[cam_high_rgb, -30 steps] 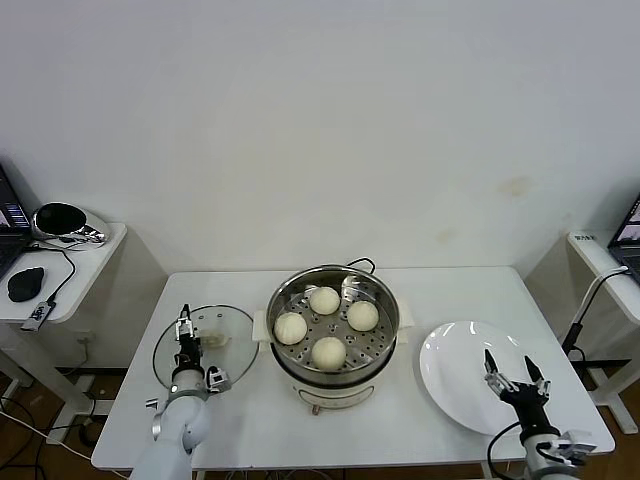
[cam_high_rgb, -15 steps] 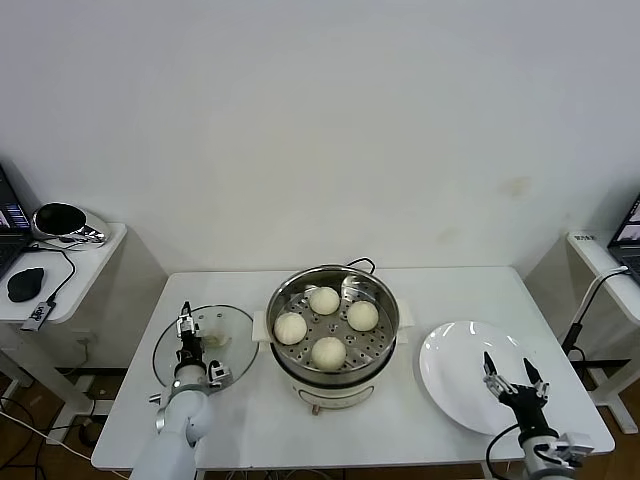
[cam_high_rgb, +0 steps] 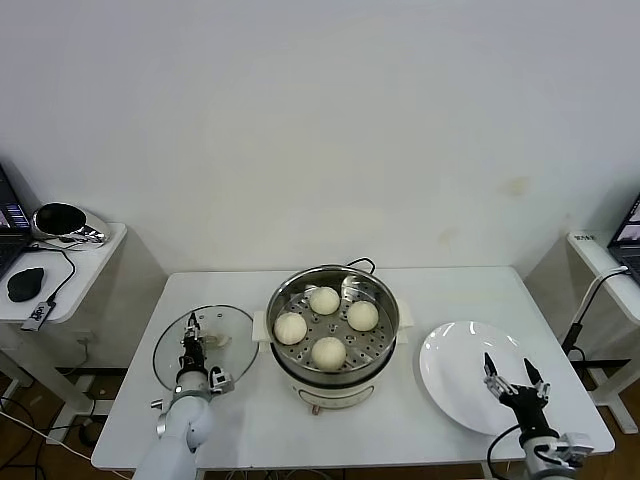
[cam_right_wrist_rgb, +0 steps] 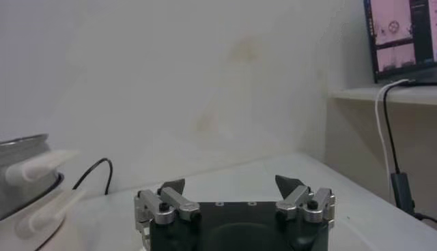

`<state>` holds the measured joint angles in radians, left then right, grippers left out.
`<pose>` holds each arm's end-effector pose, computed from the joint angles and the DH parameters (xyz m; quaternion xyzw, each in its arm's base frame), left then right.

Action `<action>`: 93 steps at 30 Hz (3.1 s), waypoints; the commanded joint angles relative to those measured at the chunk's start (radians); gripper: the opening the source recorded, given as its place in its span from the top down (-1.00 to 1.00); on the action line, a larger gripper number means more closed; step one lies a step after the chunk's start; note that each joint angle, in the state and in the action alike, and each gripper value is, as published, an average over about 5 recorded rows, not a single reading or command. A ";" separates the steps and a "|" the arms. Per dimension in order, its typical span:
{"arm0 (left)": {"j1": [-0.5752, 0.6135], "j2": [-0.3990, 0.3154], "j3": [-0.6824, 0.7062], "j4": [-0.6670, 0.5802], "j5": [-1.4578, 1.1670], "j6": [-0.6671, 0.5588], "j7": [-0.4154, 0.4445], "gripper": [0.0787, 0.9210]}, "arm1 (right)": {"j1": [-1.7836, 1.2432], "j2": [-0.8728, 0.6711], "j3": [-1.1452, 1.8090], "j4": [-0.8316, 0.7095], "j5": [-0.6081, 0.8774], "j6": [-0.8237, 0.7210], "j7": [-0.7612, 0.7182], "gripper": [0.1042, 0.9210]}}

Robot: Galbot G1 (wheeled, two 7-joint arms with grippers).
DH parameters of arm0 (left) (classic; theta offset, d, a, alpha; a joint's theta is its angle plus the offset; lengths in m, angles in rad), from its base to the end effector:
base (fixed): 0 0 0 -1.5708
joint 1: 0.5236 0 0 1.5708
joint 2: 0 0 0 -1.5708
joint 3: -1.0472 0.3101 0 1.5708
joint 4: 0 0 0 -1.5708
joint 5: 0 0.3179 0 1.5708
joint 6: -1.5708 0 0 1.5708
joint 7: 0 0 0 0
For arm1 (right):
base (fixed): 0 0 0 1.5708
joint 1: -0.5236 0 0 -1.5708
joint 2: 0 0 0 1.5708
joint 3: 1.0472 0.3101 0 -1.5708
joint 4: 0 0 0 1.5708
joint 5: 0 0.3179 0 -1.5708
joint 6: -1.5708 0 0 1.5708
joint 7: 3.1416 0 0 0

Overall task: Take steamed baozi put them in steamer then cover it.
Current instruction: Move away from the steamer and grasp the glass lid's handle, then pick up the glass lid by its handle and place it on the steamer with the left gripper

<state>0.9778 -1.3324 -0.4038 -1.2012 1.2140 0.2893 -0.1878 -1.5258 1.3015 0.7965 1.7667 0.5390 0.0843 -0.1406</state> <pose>0.3228 0.0659 -0.3999 0.0484 -0.7058 -0.6908 0.1492 0.1666 -0.1471 -0.3308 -0.0465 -0.9934 -0.0941 0.0457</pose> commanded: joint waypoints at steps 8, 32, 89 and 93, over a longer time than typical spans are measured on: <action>0.022 0.001 -0.017 -0.035 -0.002 -0.011 -0.010 0.78 | 0.004 0.009 -0.005 -0.002 -0.014 0.002 0.005 -0.76; 0.387 0.101 -0.156 -0.894 0.068 0.456 0.318 0.85 | -0.027 0.123 -0.006 0.057 -0.088 -0.060 0.001 -0.76; -0.090 -0.273 0.571 -0.570 0.466 0.490 0.599 0.85 | 0.000 0.207 0.020 -0.039 -0.204 -0.037 0.013 -0.76; -0.088 -0.273 0.550 -0.550 0.487 0.490 0.607 0.85 | 0.003 0.209 0.018 -0.043 -0.208 -0.036 0.013 -0.76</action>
<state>0.9086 -1.5911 0.1284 -1.8081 1.6673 0.7362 0.4190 -1.5256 1.5079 0.8165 1.7304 0.3343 0.0471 -0.1285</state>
